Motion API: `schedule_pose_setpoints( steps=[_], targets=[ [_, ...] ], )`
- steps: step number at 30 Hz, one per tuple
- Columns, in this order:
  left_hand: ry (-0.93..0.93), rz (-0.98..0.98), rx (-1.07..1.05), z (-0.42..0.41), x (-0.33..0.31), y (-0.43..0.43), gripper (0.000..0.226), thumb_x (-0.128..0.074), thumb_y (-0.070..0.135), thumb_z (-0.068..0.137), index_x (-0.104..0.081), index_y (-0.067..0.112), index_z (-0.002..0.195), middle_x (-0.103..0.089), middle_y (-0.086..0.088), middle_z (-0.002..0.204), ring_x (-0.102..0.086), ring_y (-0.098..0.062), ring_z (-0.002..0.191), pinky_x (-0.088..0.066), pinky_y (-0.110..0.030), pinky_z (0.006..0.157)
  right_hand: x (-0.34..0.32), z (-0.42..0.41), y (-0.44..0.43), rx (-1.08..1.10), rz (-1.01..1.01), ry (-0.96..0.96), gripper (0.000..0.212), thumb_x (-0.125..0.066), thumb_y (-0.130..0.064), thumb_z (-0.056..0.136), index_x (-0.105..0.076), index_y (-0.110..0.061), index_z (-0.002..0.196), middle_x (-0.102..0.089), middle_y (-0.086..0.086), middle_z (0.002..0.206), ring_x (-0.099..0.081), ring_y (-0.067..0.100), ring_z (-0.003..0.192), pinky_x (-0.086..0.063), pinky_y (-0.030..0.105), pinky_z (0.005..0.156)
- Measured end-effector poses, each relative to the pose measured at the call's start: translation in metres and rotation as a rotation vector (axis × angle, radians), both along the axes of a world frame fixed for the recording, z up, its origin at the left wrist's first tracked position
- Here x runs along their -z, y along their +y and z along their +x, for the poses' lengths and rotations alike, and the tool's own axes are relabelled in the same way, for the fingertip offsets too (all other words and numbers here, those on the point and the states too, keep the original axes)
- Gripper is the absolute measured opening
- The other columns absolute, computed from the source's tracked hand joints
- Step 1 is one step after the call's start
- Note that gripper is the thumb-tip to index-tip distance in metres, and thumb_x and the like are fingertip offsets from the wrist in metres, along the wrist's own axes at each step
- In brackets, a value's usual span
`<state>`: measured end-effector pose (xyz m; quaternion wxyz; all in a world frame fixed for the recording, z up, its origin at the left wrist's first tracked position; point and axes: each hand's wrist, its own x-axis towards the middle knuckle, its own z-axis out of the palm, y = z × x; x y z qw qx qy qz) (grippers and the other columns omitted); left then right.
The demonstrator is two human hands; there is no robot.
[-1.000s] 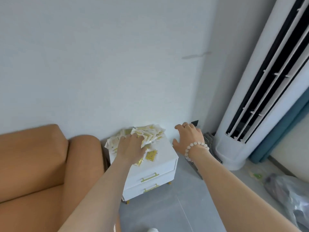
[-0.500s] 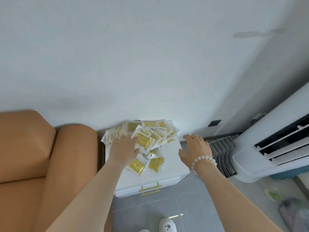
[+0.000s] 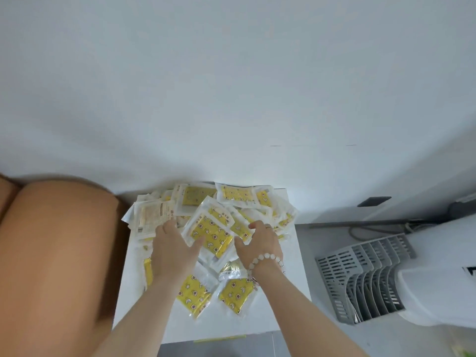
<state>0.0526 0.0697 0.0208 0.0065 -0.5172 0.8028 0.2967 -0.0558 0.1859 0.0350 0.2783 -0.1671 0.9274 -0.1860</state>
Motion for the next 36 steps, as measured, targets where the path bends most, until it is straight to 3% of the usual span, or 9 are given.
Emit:
schedule_pose_setpoints(
  steps=[3, 7, 17, 21, 24, 27, 29, 32, 36],
  targets=[
    [0.018, 0.119, -0.23, -0.007, 0.031, 0.005, 0.103, -0.077, 0.052, 0.067, -0.027, 0.004, 0.142, -0.034, -0.014, 0.14, -0.038, -0.031, 0.129, -0.041, -0.041, 0.096, 0.022, -0.011, -0.026, -0.027, -0.021, -0.02, 0.066, -0.061, -0.047, 0.084, -0.035, -0.018, 0.137, -0.042, 0.001, 0.135, -0.04, 0.018, 0.127, -0.041, 0.03, 0.095],
    [0.048, 0.136, -0.188, -0.004, 0.057, -0.003, 0.111, -0.083, 0.047, 0.061, -0.022, 0.007, 0.145, -0.028, -0.012, 0.142, -0.036, -0.028, 0.13, -0.041, -0.039, 0.097, 0.041, -0.014, -0.047, -0.041, 0.084, -0.042, 0.095, -0.072, -0.06, 0.067, -0.031, -0.014, 0.139, -0.04, 0.005, 0.138, -0.037, 0.021, 0.131, -0.035, 0.035, 0.103],
    [0.166, 0.264, -0.11, 0.008, 0.073, -0.011, 0.109, -0.086, 0.029, 0.064, -0.017, 0.012, 0.146, -0.018, -0.008, 0.144, -0.052, -0.021, 0.107, -0.047, -0.034, 0.089, 0.062, -0.005, -0.072, -0.156, 0.077, 0.111, 0.069, -0.068, -0.063, 0.069, -0.051, -0.025, 0.124, -0.049, -0.005, 0.127, -0.035, 0.017, 0.127, -0.025, 0.036, 0.1],
    [0.148, 0.262, -0.13, 0.012, 0.078, -0.011, 0.106, -0.085, 0.031, 0.065, -0.018, 0.011, 0.145, -0.019, -0.007, 0.144, -0.051, -0.023, 0.113, -0.048, -0.036, 0.09, 0.059, -0.004, -0.073, -0.011, -0.091, -0.008, 0.045, -0.071, -0.052, 0.073, -0.057, -0.024, 0.106, -0.062, -0.007, 0.095, -0.052, 0.016, 0.108, -0.026, 0.033, 0.099],
    [0.153, 0.261, -0.145, 0.009, 0.078, -0.01, 0.103, -0.083, 0.031, 0.068, -0.017, 0.013, 0.145, -0.02, -0.007, 0.145, -0.05, -0.026, 0.118, -0.047, -0.037, 0.093, 0.057, -0.003, -0.07, 0.16, -0.266, -0.155, 0.035, -0.078, -0.043, 0.069, -0.059, -0.021, 0.087, -0.056, -0.011, 0.071, -0.059, 0.015, 0.079, -0.046, 0.039, 0.091],
    [0.158, 0.245, -0.103, 0.003, 0.075, -0.007, 0.098, -0.08, 0.032, 0.071, -0.017, 0.015, 0.145, -0.021, -0.005, 0.142, -0.048, -0.024, 0.118, -0.045, -0.034, 0.092, 0.044, -0.012, -0.062, 0.619, -0.592, -0.44, 0.057, -0.085, -0.029, 0.064, -0.063, -0.004, 0.111, -0.063, -0.001, 0.095, -0.058, 0.017, 0.083, -0.053, 0.033, 0.076],
    [0.144, 0.216, -0.05, 0.002, 0.074, -0.005, 0.096, -0.078, 0.033, 0.073, -0.017, 0.015, 0.145, -0.023, -0.004, 0.141, -0.05, -0.022, 0.114, -0.044, -0.031, 0.087, 0.036, -0.025, -0.052, 0.891, -0.72, -0.571, 0.065, -0.084, -0.027, 0.067, -0.054, -0.009, 0.121, -0.059, -0.002, 0.11, -0.056, 0.016, 0.089, -0.05, 0.021, 0.062],
    [0.126, 0.134, -0.004, 0.002, 0.071, -0.005, 0.089, -0.076, 0.034, 0.076, -0.021, 0.015, 0.144, -0.026, -0.003, 0.141, -0.05, -0.019, 0.115, -0.043, -0.029, 0.084, 0.033, -0.049, -0.031, 1.009, -0.751, -0.574, 0.037, -0.082, -0.031, 0.069, -0.058, -0.017, 0.093, -0.066, -0.001, 0.104, -0.064, 0.021, 0.082, -0.039, 0.014, 0.033],
    [0.155, 0.011, -0.008, -0.006, 0.064, -0.004, 0.08, -0.073, 0.038, 0.077, -0.03, 0.014, 0.141, -0.036, -0.003, 0.137, -0.047, -0.02, 0.119, -0.045, -0.033, 0.092, 0.029, -0.065, -0.009, 1.007, -0.762, -0.563, 0.025, -0.081, -0.033, 0.07, -0.064, -0.023, 0.085, -0.073, 0.0, 0.095, -0.068, 0.017, 0.059, -0.04, 0.022, 0.042]
  ],
)
